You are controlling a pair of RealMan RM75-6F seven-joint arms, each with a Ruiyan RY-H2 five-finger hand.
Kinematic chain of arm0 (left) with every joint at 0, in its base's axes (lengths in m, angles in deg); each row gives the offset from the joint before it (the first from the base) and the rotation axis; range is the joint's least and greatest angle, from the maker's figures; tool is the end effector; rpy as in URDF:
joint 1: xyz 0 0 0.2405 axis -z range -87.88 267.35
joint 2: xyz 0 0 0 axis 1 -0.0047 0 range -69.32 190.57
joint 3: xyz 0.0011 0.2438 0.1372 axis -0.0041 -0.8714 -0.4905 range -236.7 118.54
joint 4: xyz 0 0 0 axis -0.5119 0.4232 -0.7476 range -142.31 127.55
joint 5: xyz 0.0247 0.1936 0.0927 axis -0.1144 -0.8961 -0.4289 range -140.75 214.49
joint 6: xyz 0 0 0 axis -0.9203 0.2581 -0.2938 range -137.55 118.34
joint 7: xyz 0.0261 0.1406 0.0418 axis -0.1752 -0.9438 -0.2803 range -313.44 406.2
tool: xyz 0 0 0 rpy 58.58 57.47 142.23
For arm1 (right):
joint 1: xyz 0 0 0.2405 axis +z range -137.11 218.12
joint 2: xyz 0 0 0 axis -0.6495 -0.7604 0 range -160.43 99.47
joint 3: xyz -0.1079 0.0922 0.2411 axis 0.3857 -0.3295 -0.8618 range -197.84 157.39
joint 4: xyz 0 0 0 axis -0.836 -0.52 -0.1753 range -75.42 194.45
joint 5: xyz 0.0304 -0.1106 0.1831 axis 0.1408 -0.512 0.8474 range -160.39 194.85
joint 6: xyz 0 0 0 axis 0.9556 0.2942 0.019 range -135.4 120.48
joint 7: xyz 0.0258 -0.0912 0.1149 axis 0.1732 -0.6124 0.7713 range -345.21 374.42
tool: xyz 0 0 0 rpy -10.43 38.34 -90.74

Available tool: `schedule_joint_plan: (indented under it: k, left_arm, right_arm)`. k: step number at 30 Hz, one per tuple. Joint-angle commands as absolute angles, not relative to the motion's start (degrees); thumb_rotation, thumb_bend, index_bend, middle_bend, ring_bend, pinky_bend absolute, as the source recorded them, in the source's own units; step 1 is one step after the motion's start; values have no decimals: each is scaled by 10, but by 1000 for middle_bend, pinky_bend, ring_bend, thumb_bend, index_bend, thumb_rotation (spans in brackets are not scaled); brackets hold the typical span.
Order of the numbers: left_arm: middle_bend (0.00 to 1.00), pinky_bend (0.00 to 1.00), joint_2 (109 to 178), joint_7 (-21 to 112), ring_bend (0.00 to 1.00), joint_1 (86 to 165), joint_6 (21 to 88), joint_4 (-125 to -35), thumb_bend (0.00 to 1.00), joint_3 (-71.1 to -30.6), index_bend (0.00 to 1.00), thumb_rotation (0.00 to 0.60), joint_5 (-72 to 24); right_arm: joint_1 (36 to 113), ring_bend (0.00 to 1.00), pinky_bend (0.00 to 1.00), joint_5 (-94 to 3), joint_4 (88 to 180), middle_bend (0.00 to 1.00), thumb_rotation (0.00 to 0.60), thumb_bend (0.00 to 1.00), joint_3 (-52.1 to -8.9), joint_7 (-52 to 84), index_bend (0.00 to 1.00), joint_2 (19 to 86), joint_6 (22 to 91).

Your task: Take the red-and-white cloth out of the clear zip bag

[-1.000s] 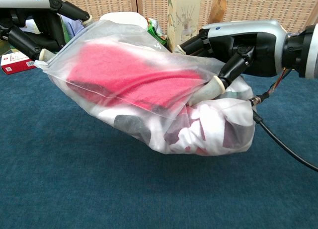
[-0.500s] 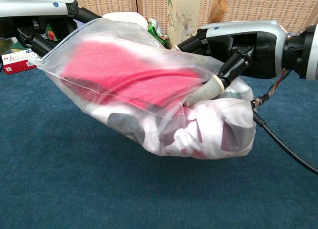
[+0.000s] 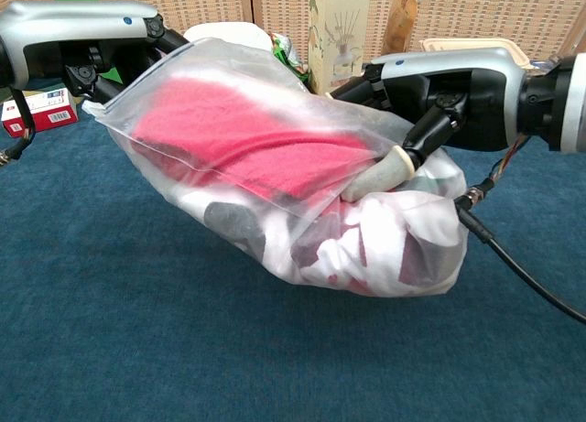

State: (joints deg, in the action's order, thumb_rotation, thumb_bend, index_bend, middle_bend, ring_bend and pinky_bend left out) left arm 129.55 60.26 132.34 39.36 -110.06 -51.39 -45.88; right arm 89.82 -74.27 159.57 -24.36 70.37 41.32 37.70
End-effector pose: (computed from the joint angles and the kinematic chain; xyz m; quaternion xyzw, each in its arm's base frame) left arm -0.1287 0.3247 0.0492 -0.7485 -0.4561 -0.4311 0.2141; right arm -0.1023 -0.3154 0.0176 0.6399 -0.6448 0.4181 0.0027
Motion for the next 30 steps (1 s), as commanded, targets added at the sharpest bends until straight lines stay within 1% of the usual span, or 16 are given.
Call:
schedule_joint_plan:
  k: [1, 11, 22, 27, 30]
  left_arm:
    - [1000, 961, 1298, 626, 1000, 1324, 382, -1093, 552, -517, 863, 600, -443]
    - [1000, 964, 1291, 670, 1000, 1320, 391, -1086, 550, -518, 870, 600, -452]
    - [1000, 964, 1292, 683, 1000, 1324, 389, -1082, 546, -524, 870, 600, -460]
    - [1000, 964, 1305, 668, 1000, 1328, 382, -1075, 545, -527, 872, 600, -450]
    - [1000, 964, 1316, 657, 1000, 1330, 378, -1068, 546, -527, 876, 600, -439]
  right_arm:
    - [903, 1000, 979, -745, 1589, 832, 600, 366, -242, 714, 795, 418, 377]
    - [908, 1000, 978, -745, 1567, 830, 597, 366, -232, 740, 794, 427, 379]
    - [913, 1000, 978, -755, 1563, 829, 600, 366, -224, 760, 794, 425, 387]
    - [917, 1000, 958, -748, 1548, 821, 597, 366, -219, 753, 789, 433, 377]
    - [920, 999, 937, -743, 1540, 812, 600, 366, -219, 746, 764, 436, 372]
